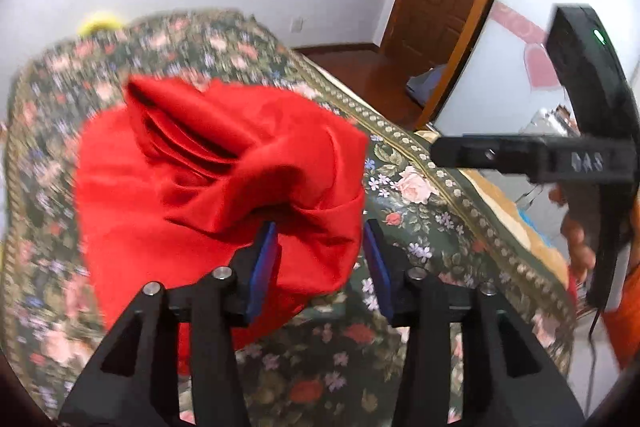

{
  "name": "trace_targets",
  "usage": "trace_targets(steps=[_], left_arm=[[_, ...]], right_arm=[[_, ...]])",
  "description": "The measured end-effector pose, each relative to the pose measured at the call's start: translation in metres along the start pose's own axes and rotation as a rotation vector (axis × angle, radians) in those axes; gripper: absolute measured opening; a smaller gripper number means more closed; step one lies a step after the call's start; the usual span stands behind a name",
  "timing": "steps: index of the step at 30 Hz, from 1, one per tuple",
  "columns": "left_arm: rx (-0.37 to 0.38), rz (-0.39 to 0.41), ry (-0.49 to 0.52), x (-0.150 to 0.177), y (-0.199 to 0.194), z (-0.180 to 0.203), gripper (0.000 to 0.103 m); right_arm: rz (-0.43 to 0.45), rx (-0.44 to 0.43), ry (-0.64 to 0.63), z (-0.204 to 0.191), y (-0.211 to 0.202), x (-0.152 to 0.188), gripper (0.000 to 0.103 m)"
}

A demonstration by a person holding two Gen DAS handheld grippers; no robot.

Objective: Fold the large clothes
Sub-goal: 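Fold the lifted jacket half over onto the rest with the left tool, then lay the folded red bundle down and open the left tool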

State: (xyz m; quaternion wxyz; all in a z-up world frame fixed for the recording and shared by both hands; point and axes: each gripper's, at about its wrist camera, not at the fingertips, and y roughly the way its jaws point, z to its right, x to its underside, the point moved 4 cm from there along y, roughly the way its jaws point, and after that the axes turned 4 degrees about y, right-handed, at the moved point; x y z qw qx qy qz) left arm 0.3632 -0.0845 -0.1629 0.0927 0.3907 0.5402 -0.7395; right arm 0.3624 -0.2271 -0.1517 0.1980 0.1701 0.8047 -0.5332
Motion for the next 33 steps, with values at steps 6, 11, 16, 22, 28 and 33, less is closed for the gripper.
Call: trace_targets(steps=[6,11,16,22,28,33], left_arm=[[-0.163,0.079,0.025,0.004,-0.049,-0.021,0.068],[-0.286,0.073,-0.051,0.016,-0.059,-0.069,0.072],[-0.315,0.004,-0.145,0.035,-0.039,-0.106,0.072],[-0.254,-0.052,-0.249,0.061,-0.005,-0.125,0.077],[-0.285,-0.069,-0.208,0.073,0.007,-0.121,0.085],[-0.244,-0.081,-0.243,0.079,0.014,-0.126,0.089]], right_arm=[[0.014,-0.029,-0.080,-0.036,-0.003,-0.002,0.080],[-0.007,-0.062,-0.134,-0.067,0.011,-0.002,0.080],[-0.066,-0.066,-0.208,-0.097,0.043,0.004,0.080],[-0.100,0.143,-0.322,-0.103,0.091,0.014,0.080],[-0.046,0.281,-0.244,-0.060,0.103,-0.002,0.080],[-0.032,0.123,0.038,-0.003,0.085,-0.011,0.081]])
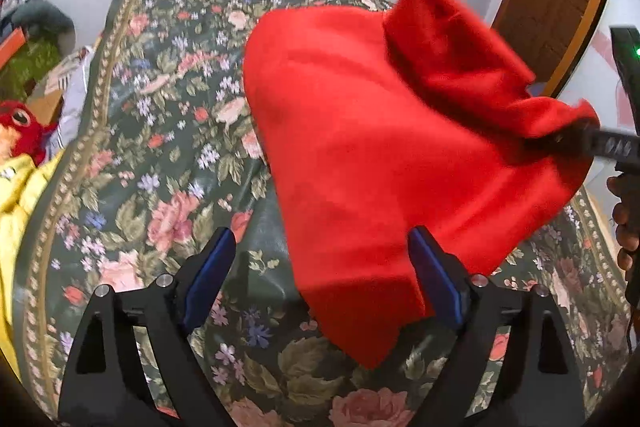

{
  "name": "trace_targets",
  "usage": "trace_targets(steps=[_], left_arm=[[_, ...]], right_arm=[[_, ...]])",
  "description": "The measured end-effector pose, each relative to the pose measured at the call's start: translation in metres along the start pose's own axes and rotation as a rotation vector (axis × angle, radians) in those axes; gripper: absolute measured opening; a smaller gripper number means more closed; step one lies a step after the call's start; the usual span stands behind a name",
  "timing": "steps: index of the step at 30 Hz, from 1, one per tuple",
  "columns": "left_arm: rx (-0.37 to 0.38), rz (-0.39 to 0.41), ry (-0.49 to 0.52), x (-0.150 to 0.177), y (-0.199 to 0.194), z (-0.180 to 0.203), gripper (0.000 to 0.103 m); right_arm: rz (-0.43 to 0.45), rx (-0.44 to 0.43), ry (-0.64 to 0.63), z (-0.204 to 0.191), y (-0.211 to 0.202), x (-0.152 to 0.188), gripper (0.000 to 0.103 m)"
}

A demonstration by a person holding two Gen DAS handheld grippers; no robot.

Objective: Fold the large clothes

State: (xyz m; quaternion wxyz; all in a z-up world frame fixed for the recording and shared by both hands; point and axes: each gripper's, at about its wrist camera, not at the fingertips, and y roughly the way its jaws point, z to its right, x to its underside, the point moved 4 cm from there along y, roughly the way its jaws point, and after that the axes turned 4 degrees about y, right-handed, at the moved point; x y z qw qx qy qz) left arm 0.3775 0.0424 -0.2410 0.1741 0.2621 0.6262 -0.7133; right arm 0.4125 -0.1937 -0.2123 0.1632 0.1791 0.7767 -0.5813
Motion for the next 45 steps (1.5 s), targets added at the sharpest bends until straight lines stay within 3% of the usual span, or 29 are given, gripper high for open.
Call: trace_targets(steps=[4,8,11,15,21,25,28,34,37,41,45], left_arm=[[-0.012,0.000,-0.007,0.002,0.002,0.002,0.090],[-0.021,-0.002,-0.004,0.004,0.002,0.003,0.090],[-0.012,-0.005,-0.011,0.006,0.002,0.001,0.090],[-0.009,0.000,-0.019,0.010,-0.004,0.001,0.090],[-0.040,0.039,0.046,0.009,-0.028,0.000,0.090],[-0.108,0.096,0.084,-0.006,-0.050,-0.006,0.090],[-0.116,0.132,0.078,-0.023,-0.060,-0.015,0.090],[-0.036,0.123,-0.003,-0.048,-0.045,-0.031,0.090],[0.058,0.084,-0.075,-0.055,-0.025,-0.037,0.090],[0.187,0.001,-0.194,-0.059,0.011,-0.046,0.090],[0.334,-0.064,-0.300,-0.058,0.038,-0.049,0.090]], right_arm=[[0.010,-0.013,0.130,0.036,-0.009,0.005,0.081],[0.055,0.087,0.148,0.054,-0.023,0.005,0.081],[0.045,0.082,0.128,0.058,-0.032,0.005,0.083],[0.057,0.086,0.062,0.047,-0.045,0.006,0.083],[0.095,0.116,-0.104,0.016,-0.053,0.009,0.083],[0.114,0.099,-0.179,0.000,-0.056,0.013,0.083],[0.124,0.085,-0.226,-0.010,-0.054,0.012,0.083],[0.076,-0.012,-0.232,-0.020,-0.034,0.002,0.083],[-0.011,-0.138,-0.189,-0.022,-0.012,-0.006,0.083],[-0.102,-0.193,-0.129,-0.016,0.020,-0.017,0.083],[-0.232,-0.322,0.005,-0.004,0.056,-0.025,0.083]])
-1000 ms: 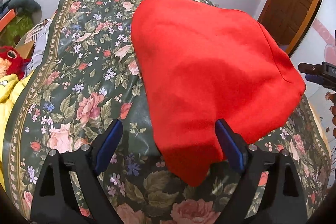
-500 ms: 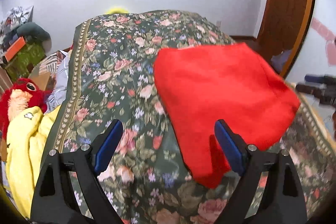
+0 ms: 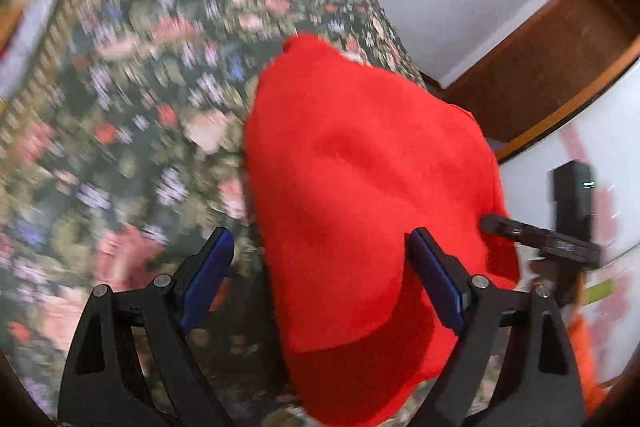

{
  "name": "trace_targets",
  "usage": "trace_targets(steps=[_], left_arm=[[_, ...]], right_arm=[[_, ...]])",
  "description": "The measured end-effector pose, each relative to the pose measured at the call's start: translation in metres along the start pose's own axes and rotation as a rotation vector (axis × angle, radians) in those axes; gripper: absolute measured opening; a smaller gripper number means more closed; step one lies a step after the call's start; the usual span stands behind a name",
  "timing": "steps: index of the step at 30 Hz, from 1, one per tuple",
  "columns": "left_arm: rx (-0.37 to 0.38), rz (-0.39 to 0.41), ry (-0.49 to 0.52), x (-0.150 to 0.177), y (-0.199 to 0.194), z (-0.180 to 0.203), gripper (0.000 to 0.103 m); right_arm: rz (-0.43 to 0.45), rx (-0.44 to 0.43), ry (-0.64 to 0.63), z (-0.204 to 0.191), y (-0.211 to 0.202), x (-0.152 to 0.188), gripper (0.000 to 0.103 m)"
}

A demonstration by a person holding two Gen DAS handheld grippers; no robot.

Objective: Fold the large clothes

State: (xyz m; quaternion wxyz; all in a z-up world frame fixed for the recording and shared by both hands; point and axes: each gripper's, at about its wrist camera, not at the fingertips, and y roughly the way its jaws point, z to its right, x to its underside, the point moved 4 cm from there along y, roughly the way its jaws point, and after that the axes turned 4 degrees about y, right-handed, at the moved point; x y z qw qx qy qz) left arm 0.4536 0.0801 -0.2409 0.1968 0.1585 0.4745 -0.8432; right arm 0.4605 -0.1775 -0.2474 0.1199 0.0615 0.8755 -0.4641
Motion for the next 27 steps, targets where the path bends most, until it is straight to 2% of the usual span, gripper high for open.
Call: trace_targets(steps=[3,6,14,18,20,22,23,25,27], left_arm=[[0.052,-0.035,-0.054,-0.001,0.017,-0.004,0.090],[0.103,-0.063,-0.101,-0.002,0.030,-0.008,0.090],[0.145,-0.069,-0.149,-0.007,0.043,-0.011,0.089],[0.164,-0.080,-0.175,-0.015,0.049,-0.012,0.082],[0.161,-0.087,-0.168,-0.018,0.051,-0.011,0.077],[0.152,-0.082,-0.158,-0.020,0.049,-0.009,0.070],[0.147,-0.077,-0.155,-0.021,0.049,-0.009,0.065],[0.133,-0.063,-0.144,-0.020,0.042,-0.008,0.059],[0.123,-0.044,-0.117,-0.022,0.034,-0.003,0.046]], right_arm=[[-0.080,-0.088,0.072,0.010,0.024,-0.005,0.083],[-0.106,-0.172,0.113,0.011,0.035,-0.008,0.085],[-0.088,-0.245,0.133,-0.007,0.039,-0.012,0.086],[-0.095,-0.249,0.102,-0.024,0.042,-0.013,0.084],[-0.094,-0.238,0.074,-0.035,0.042,-0.011,0.078],[-0.094,-0.199,0.042,-0.047,0.040,-0.010,0.057],[-0.090,-0.181,0.032,-0.053,0.039,-0.009,0.053],[-0.090,-0.194,0.032,-0.063,0.036,-0.008,0.035],[-0.079,-0.202,0.029,-0.072,0.033,-0.008,0.029]])
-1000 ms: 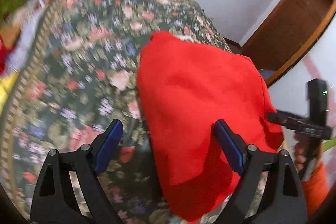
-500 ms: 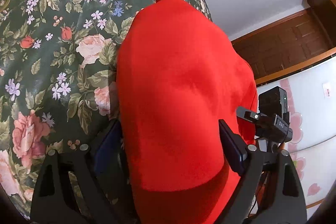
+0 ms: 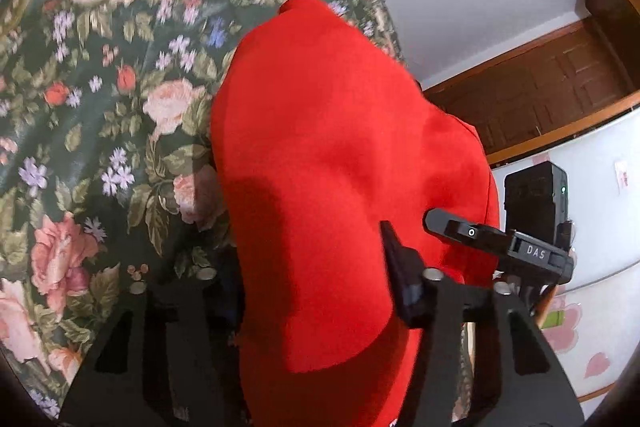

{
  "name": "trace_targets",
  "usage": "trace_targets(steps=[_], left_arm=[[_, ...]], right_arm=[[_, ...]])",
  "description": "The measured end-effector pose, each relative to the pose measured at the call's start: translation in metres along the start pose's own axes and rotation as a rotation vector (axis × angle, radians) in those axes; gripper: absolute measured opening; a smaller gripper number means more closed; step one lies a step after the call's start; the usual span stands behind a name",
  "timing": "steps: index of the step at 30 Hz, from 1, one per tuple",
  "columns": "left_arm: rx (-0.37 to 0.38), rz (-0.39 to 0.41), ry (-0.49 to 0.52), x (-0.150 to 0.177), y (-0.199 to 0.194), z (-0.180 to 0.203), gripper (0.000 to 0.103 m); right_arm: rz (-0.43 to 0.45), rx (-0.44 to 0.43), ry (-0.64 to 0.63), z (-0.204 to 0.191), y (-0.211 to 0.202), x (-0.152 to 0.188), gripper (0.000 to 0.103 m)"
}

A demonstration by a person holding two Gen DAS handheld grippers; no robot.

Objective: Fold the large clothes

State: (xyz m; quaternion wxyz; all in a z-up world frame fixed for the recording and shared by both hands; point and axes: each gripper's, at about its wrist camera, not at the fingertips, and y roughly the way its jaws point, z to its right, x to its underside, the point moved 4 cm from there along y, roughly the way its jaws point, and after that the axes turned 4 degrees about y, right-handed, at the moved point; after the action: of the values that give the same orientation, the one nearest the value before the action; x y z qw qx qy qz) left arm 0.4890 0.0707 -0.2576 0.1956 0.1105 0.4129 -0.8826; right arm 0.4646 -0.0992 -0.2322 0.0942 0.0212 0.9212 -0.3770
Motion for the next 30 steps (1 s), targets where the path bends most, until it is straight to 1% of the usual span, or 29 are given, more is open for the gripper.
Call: trace_targets(steps=[1,2,3,5,8,9,13,16,17,18,20,25,29,30], left_arm=[[0.000,0.009,0.021,-0.001,-0.005,0.005,0.043],[0.000,0.017,0.040,-0.001,-0.009,0.010,0.037],[-0.010,0.029,0.068,-0.003,-0.017,0.016,0.036],[-0.032,0.047,0.106,-0.005,-0.030,0.024,0.035],[-0.062,0.096,0.163,-0.013,-0.062,0.031,0.035],[-0.064,0.110,0.169,-0.014,-0.072,0.029,0.034],[-0.064,0.160,0.159,-0.033,-0.114,0.013,0.034],[-0.079,0.190,0.146,-0.046,-0.140,-0.006,0.034],[-0.083,0.198,0.140,-0.051,-0.147,-0.013,0.034],[-0.085,0.206,0.131,-0.055,-0.154,-0.021,0.034],[-0.092,0.220,0.102,-0.061,-0.167,-0.044,0.034],[-0.093,0.215,0.004,-0.077,-0.171,-0.099,0.034],[-0.076,0.221,-0.117,-0.089,-0.156,-0.155,0.034],[-0.074,0.218,-0.134,-0.088,-0.151,-0.165,0.034]], right_arm=[[0.009,0.004,-0.017,-0.010,-0.002,0.002,0.028],[0.012,0.011,-0.029,-0.014,-0.002,-0.001,0.027],[0.014,0.020,-0.046,-0.025,-0.003,0.000,0.026],[0.015,0.031,-0.061,-0.043,0.002,-0.005,0.025],[0.026,0.014,-0.071,-0.070,0.011,-0.013,0.025],[0.031,0.006,-0.078,-0.071,0.011,-0.017,0.025],[0.054,-0.030,-0.115,-0.106,0.021,-0.031,0.025],[0.066,-0.032,-0.166,-0.141,0.040,-0.042,0.024],[0.067,-0.032,-0.175,-0.141,0.039,-0.040,0.024],[0.068,-0.032,-0.182,-0.151,0.049,-0.045,0.024],[0.064,-0.035,-0.181,-0.159,0.065,-0.049,0.024],[0.032,-0.032,-0.159,-0.168,0.111,-0.061,0.023],[-0.007,-0.033,-0.108,-0.159,0.148,-0.069,0.023],[-0.019,-0.027,-0.090,-0.154,0.160,-0.072,0.023]])
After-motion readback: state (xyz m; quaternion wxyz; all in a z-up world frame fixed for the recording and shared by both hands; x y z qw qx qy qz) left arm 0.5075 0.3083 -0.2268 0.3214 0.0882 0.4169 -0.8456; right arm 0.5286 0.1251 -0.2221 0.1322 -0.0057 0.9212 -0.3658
